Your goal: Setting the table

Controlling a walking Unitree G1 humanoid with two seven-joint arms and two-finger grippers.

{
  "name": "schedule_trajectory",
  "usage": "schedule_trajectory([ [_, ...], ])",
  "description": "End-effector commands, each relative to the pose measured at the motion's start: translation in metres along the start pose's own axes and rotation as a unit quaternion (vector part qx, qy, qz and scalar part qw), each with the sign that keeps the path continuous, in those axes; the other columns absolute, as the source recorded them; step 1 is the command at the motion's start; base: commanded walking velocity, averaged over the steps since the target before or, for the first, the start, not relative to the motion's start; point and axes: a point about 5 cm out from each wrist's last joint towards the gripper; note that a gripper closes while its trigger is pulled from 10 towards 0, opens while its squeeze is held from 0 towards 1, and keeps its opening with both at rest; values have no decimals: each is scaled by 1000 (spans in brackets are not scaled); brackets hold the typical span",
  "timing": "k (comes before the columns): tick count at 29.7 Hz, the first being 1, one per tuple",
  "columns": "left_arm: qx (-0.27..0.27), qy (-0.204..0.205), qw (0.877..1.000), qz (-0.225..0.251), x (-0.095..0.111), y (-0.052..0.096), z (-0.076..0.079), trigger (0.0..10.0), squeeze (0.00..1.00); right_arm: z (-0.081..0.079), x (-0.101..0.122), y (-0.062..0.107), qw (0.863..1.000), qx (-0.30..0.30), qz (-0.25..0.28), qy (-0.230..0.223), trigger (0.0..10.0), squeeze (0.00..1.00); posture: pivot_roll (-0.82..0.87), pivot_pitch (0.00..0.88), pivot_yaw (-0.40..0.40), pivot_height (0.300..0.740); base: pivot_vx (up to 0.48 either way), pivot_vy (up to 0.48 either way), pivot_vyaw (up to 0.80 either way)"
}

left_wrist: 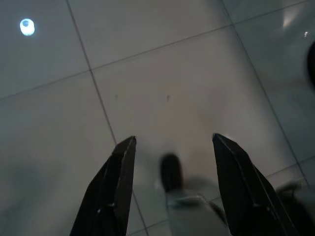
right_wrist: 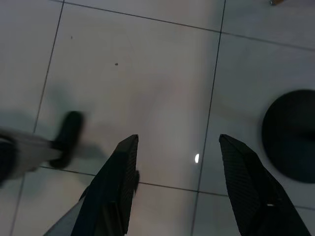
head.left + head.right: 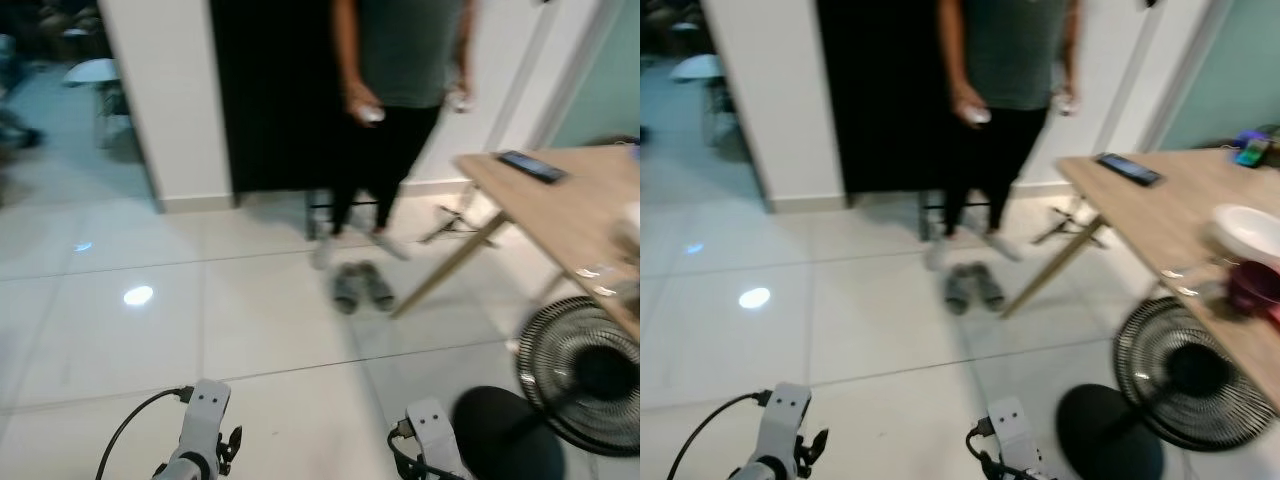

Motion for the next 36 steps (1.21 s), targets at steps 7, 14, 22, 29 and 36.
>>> schedule_trajectory([
  [7, -1, -2, 1000, 1, -3, 0, 1, 10000, 0, -2, -3, -1, 1000, 6, -2, 9, 10000, 0, -60, 0, -10, 740, 0, 0, 724],
  [14, -6, -10, 1000, 2, -2, -1, 2, 10000, 0, -4, -3, -1, 1000, 9, 0, 13, 10000, 0, -63, 0, -2, 740, 0, 0, 724],
  [22, -10, -18, 1000, 2, -2, -1, 1, 10000, 0, -6, -4, -2, 1000, 11, 3, 17, 10000, 0, -63, 0, 4, 740, 0, 0, 723],
  [29, -11, -20, 1000, 2, -2, -2, 1, 10000, 0, -7, -3, -2, 1000, 12, 6, 22, 10000, 0, -63, 0, 7, 740, 0, 0, 725],
  [36, -12, -22, 1000, 3, -2, -2, 1, 10000, 0, -7, -2, -2, 1000, 11, 9, 23, 10000, 0, -64, 0, 10, 740, 0, 0, 725],
])
Point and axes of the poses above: a point about 5 cm out from each wrist's last joint towards the gripper, its own y axis pointing back from the gripper into the wrist, its own x axis along the axis of the wrist's last joint, z = x × y, and after that the axes turned 5 degrees about -y, right-handed
